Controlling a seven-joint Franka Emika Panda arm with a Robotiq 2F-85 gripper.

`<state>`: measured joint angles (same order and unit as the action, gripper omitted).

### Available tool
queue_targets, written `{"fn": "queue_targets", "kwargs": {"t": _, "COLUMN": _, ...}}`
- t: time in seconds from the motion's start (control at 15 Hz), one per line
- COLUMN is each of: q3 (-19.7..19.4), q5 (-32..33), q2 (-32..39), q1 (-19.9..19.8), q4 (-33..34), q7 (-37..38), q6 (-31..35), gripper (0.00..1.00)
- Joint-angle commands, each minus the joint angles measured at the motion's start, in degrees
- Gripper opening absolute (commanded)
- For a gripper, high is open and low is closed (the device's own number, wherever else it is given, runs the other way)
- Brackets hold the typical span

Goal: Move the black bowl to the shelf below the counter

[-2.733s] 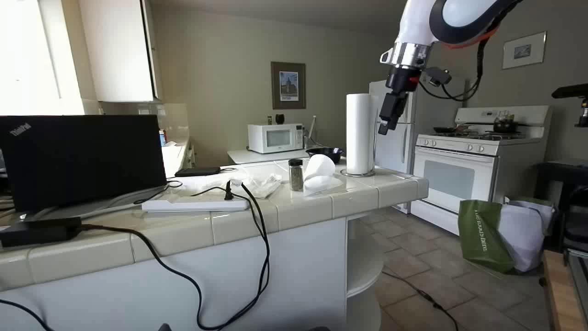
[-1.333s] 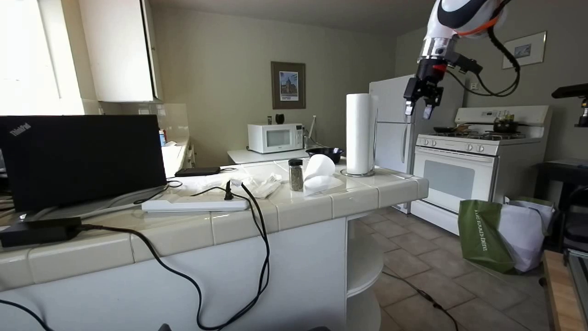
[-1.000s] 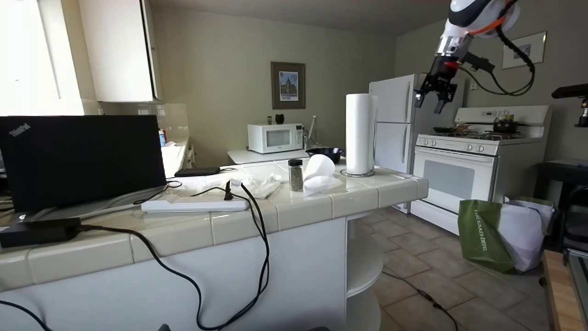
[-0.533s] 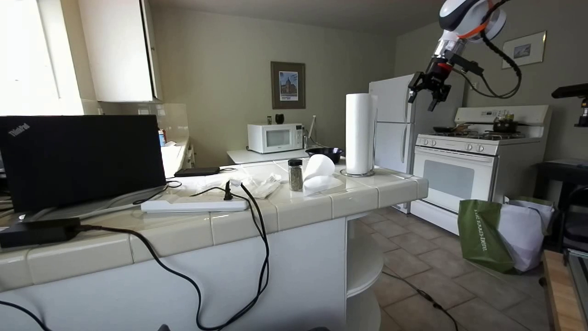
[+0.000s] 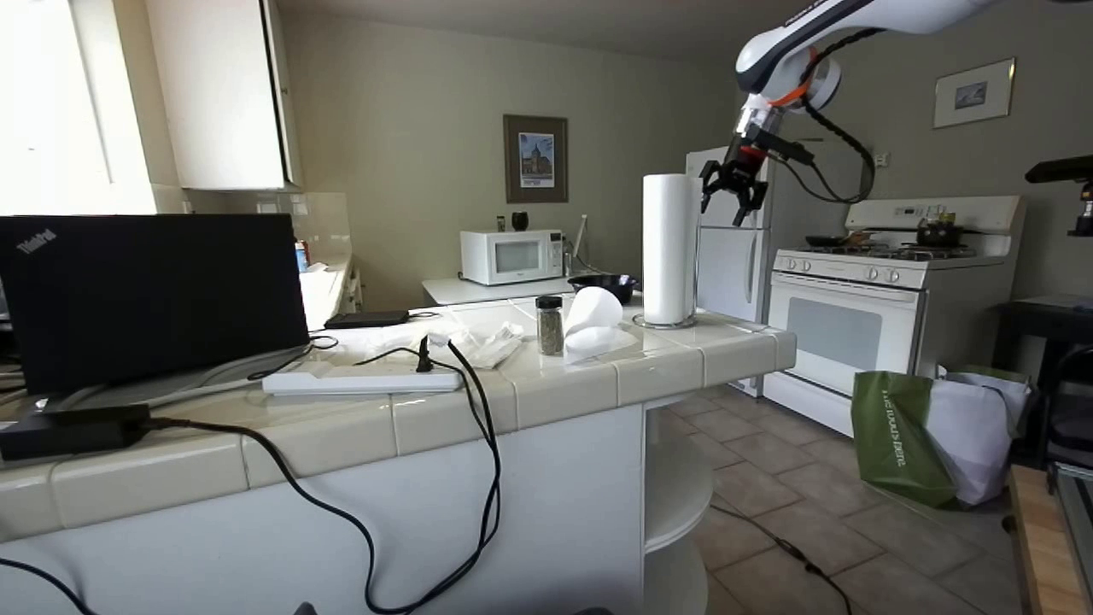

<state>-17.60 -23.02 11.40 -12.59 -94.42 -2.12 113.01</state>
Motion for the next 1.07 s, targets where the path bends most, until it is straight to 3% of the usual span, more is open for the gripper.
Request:
{"fn": "queue_targets", "kwargs": {"t": 0.0, "q3": 2.98, "q5": -1.72, "q2": 9.34, "q1": -3.01, "q4": 10.52, "q7": 2.95, "q6": -0.34, "gripper": 1.00}}
{"fn": "queue_targets", "kwargs": {"t": 0.13, "q3": 5.01, "q5": -4.04, "q2": 12.57, "q1": -4.51, "q4": 13.89, "q7": 2.52, "q6": 1.03, "gripper": 1.00}}
{"fn": "queue_targets", "kwargs": {"t": 0.2, "q3": 4.87, "q5": -0.79, "q2": 8.42, "q1": -3.92, "q4": 9.10, "q7": 2.41, "q6": 0.76, "gripper": 1.00}}
{"fn": "queue_targets", "kwargs": {"t": 0.87, "q3": 5.60, "q5": -0.84, "q2": 9.16, "q1": -4.61, "q4": 10.33, "q7": 2.36, "q6": 0.80, "gripper": 1.00}}
{"fn": "queue_targets", "kwargs": {"t": 1.0, "q3": 5.40, "q5": -1.10, "q2": 11.79, "q1": -3.48, "q4": 12.33, "q7": 9.95, "q6": 4.58, "gripper": 1.00}}
